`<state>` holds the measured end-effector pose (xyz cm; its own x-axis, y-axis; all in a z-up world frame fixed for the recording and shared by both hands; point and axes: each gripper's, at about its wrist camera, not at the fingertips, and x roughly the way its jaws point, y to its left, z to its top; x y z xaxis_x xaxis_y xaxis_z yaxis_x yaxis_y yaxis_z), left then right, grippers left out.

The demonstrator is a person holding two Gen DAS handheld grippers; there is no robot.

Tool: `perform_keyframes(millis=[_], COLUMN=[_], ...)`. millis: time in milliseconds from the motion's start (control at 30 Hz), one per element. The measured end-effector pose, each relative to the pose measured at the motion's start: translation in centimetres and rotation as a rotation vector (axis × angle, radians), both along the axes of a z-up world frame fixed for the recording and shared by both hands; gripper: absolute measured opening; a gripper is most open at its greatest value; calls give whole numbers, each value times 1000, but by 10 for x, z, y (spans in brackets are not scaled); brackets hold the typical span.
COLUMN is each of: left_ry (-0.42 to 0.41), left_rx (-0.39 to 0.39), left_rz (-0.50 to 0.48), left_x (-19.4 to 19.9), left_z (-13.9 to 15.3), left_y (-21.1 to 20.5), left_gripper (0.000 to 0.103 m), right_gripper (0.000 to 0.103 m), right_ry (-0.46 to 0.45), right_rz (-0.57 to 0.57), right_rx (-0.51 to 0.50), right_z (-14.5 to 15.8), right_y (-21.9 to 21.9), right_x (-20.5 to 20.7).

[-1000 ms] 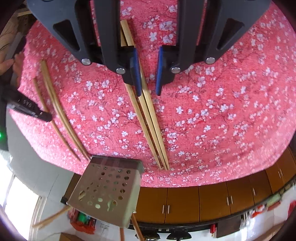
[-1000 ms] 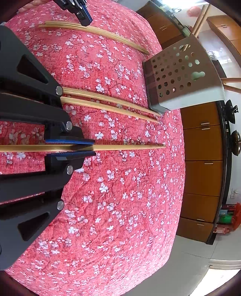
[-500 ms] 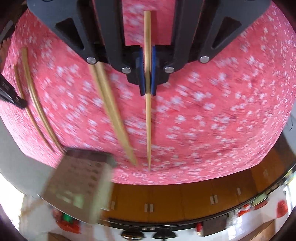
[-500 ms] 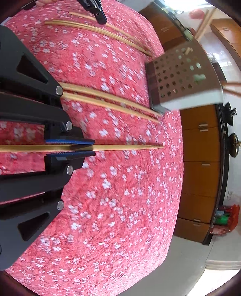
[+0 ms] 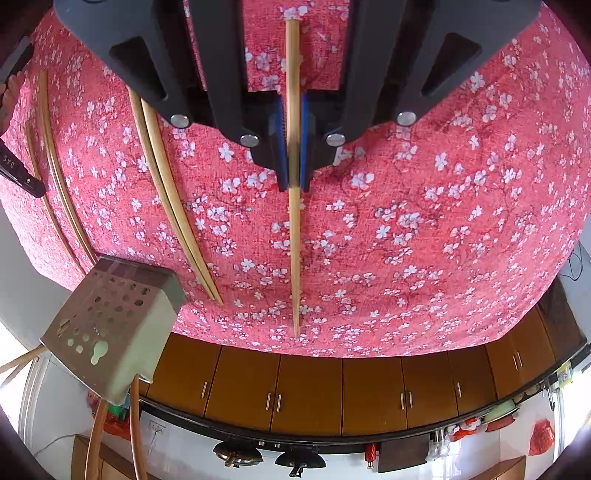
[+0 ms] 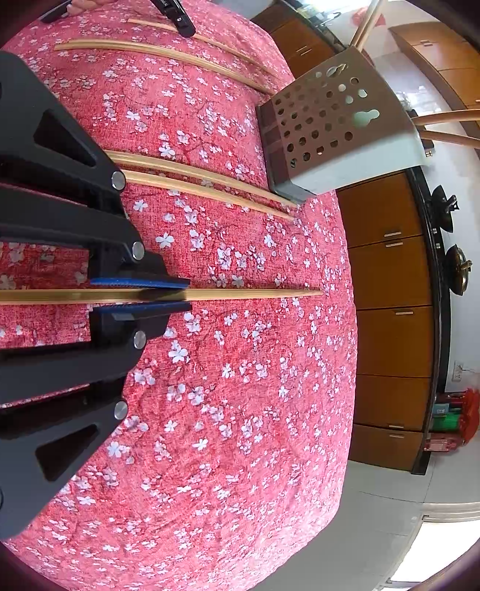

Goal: Organize utensils

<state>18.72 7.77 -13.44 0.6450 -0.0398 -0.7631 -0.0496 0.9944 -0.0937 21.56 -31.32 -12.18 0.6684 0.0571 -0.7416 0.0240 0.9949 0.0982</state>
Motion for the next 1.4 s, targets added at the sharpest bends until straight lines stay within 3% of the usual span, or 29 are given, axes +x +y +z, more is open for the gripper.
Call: perform_keyframes(millis=[1400], left_ry=[2], left_rx=[-27], left_rz=[6], left_x=[1], left_z=[-3], left_y=[1], left_gripper=[10], right_gripper=[8], right_ry=[3], right_rz=[-3], right_rx=[-6], right_z=[-1], right_y=[0], right_x=[0])
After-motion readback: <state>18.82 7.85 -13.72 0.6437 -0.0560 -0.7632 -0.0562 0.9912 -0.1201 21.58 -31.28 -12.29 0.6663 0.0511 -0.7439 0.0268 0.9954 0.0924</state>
